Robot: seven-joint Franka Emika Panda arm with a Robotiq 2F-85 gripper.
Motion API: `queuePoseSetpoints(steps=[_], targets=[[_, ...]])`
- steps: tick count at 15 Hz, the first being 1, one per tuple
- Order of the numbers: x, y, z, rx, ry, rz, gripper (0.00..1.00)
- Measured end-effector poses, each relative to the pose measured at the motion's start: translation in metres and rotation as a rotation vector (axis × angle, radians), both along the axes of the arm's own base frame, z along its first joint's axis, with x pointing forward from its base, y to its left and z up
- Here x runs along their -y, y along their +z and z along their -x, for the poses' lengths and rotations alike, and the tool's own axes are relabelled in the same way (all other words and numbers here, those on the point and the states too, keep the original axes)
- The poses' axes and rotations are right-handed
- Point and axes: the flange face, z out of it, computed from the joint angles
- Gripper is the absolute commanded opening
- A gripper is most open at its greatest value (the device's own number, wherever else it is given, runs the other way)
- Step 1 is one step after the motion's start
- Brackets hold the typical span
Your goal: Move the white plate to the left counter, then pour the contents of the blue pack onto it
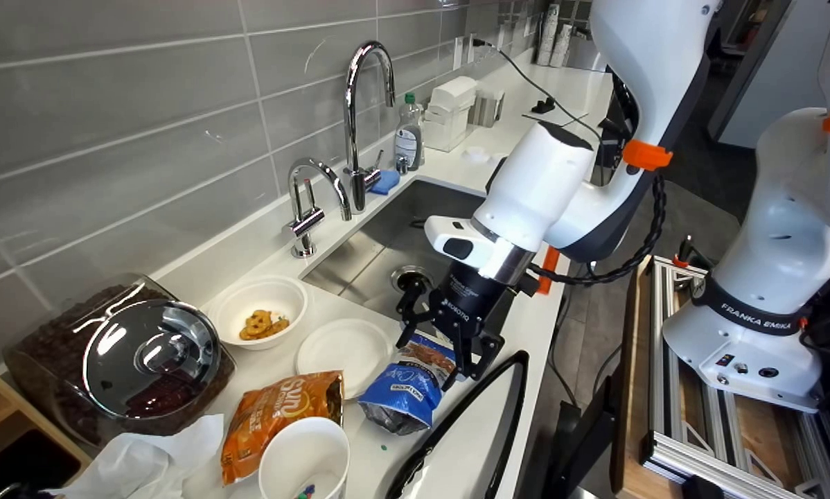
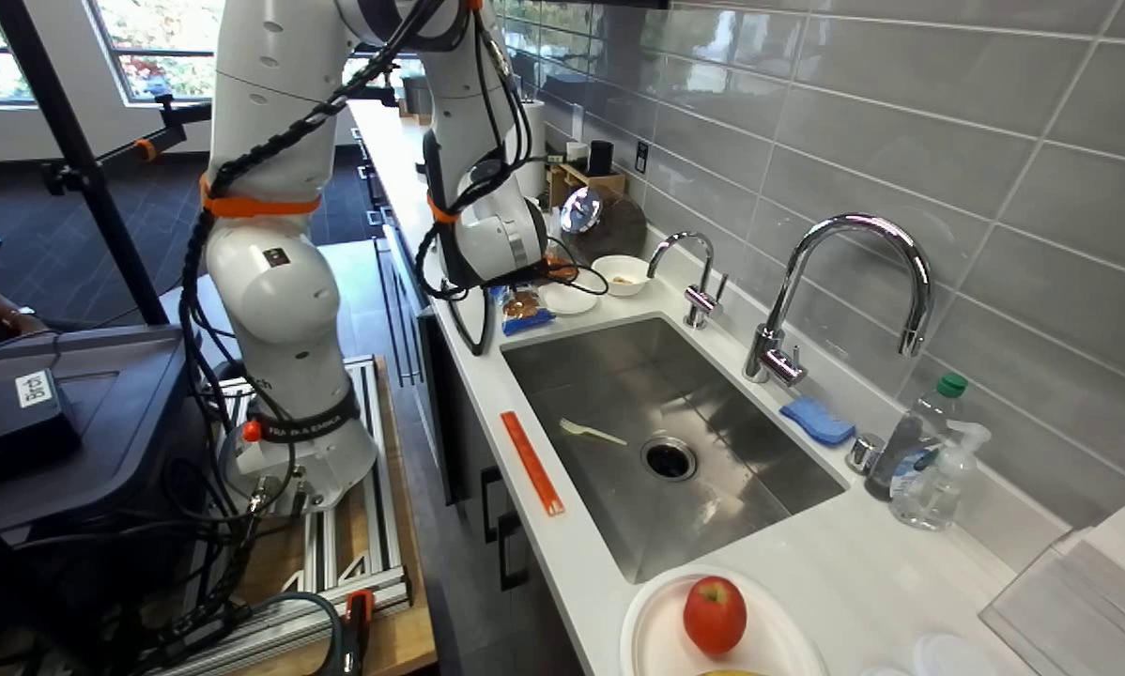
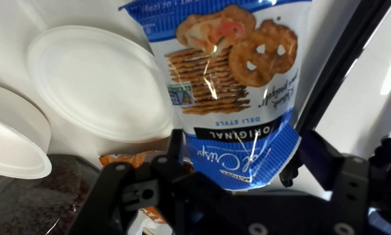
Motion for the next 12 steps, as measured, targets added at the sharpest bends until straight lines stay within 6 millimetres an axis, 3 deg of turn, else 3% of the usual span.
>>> queuePoseSetpoints(steps=[8, 12], targets=[[-0.0008, -0.0085, -0.0046, -0.016, -0.006, -0.002, 0.01], [0.0007, -0.008, -0.0059, -0.017, -0.011, -0.005, 0.0]])
